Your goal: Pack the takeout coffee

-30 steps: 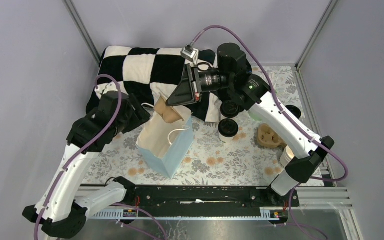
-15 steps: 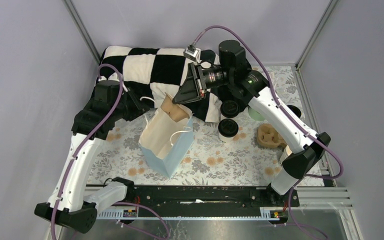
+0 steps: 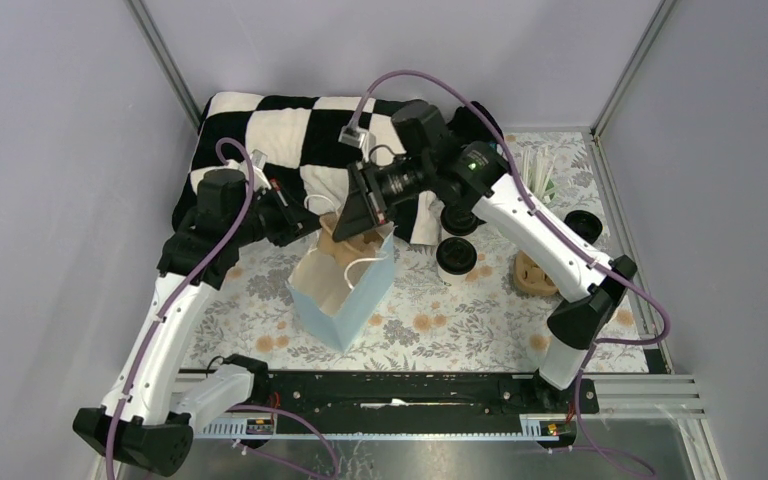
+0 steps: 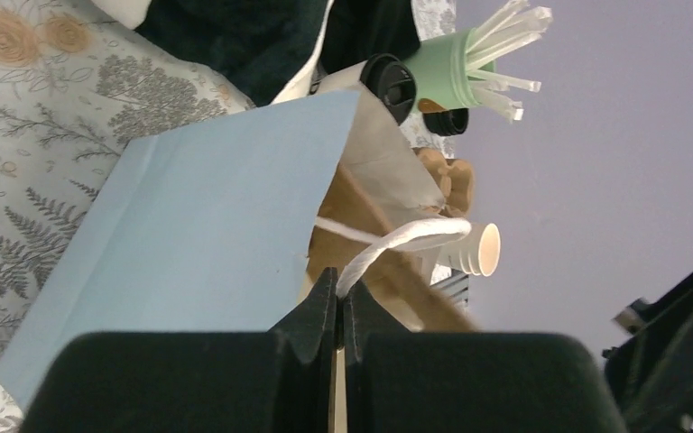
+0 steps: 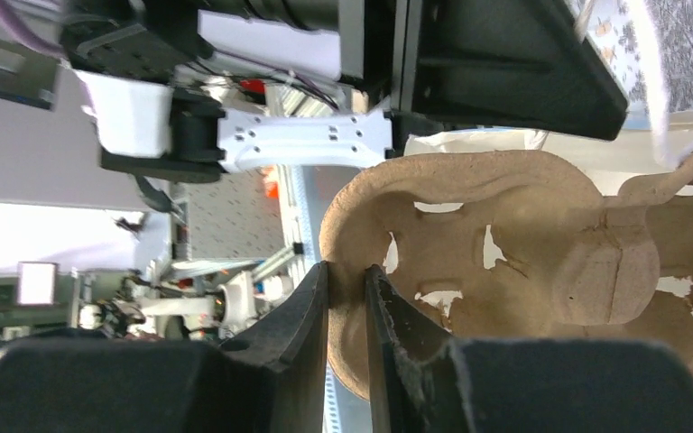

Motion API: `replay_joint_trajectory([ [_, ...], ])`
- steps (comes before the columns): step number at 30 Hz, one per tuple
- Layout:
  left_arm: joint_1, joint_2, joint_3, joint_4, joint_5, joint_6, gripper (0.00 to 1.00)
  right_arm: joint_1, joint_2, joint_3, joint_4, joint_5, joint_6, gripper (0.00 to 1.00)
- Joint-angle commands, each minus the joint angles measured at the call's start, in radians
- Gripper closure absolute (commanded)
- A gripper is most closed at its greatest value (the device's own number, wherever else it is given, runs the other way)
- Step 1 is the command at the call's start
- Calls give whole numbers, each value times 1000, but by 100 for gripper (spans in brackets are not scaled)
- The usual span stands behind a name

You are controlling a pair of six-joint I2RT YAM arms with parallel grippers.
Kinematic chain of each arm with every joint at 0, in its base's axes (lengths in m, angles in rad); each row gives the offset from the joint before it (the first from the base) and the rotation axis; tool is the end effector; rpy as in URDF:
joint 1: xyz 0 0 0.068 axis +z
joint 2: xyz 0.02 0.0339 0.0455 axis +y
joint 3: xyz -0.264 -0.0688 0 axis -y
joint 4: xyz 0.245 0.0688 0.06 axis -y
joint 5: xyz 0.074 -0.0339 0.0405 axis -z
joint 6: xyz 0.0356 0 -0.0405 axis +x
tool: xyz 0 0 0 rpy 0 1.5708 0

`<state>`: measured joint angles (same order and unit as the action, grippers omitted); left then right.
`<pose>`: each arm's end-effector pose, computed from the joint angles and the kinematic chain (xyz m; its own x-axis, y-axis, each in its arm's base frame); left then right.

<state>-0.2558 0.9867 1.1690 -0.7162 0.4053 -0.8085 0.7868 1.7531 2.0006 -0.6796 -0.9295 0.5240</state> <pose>0.1864 -0.0633 0.3828 -0.7457 -0.4920 -0.4493 0.0313 0.6478 -0.7612 0.2462 0.2873 0.4514 -0.7251 -0.3032 -0.6183 -0.6637 0.0680 0.7449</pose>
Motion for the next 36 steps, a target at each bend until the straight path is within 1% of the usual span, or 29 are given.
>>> replay_joint_trajectory([
  [1,4,-42,17,68,44,-30,100,78,-6,46,-138,172,-150,100],
  [5,4,-48,27,61,33,-23,100,146,-10,43,-169,310,-225,100],
  [10,4,-61,3,69,11,-8,100,170,-32,19,-173,348,-286,100],
  [12,4,-68,-6,85,17,2,100,170,-35,8,-189,313,-324,100],
  [15,4,-82,-27,141,64,21,100,170,-33,-25,-203,191,-413,100],
  [18,4,-96,-43,195,147,76,100,170,4,21,-266,62,-491,100],
  [20,4,-100,-50,209,194,117,100,170,3,-3,-224,10,-459,100],
  [22,4,-102,-51,204,227,182,100,169,10,-9,-217,-39,-421,100],
  [24,3,-111,-51,169,202,248,100,169,18,-10,-239,-65,-404,100],
  [26,3,-121,-63,159,196,308,100,168,9,-12,-260,-48,-398,100],
  [28,3,-121,-75,165,212,348,100,169,-14,-27,-245,8,-370,100],
  [30,2,-115,-79,189,238,378,100,170,-53,-79,-175,14,-304,100],
  [34,-20,-94,-77,246,301,413,100,168,-149,-272,72,-13,-158,100],
  [36,-39,-83,-69,256,320,435,100,165,-158,-292,86,0,-157,100],
])
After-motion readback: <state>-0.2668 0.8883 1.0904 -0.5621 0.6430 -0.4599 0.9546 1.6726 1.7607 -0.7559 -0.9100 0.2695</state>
